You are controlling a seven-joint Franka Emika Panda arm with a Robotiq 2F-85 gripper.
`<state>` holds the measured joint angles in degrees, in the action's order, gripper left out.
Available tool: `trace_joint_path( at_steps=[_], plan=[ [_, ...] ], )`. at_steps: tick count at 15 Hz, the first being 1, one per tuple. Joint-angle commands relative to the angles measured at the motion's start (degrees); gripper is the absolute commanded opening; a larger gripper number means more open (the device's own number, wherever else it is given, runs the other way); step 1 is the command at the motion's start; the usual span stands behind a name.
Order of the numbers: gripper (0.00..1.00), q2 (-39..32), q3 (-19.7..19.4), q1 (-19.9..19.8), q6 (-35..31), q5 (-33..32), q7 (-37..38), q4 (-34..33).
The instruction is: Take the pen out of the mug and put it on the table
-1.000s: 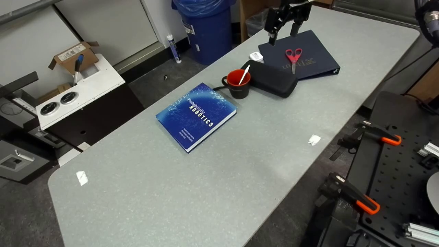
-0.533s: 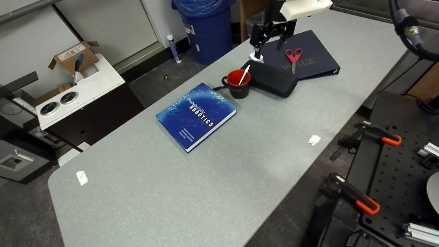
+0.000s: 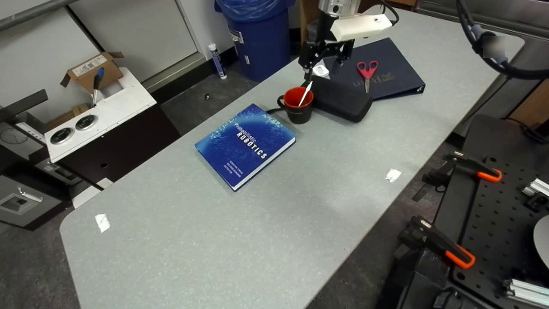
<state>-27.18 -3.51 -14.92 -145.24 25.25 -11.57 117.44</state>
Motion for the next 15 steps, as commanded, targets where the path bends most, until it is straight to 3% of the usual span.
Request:
trace_joint_path(
  at_steps=[1, 9, 10, 12, 15],
  plan=[
    [1.0, -2.73, 2.24, -2.06, -0.74, 1.8, 0.42, -3.19],
    [0.99, -4.84, 3.94, -2.93, 0.2, 1.62, 1.03, -5.6],
    [0.74, -5.04, 4.11, -3.01, 0.37, 1.59, 1.01, -5.82],
    [0.7, -5.43, 4.35, -3.11, 0.39, 1.57, 1.1, -6.15],
    [0.45, -6.04, 4.33, -3.17, 0.42, 1.41, 1.3, -6.85]
  ],
)
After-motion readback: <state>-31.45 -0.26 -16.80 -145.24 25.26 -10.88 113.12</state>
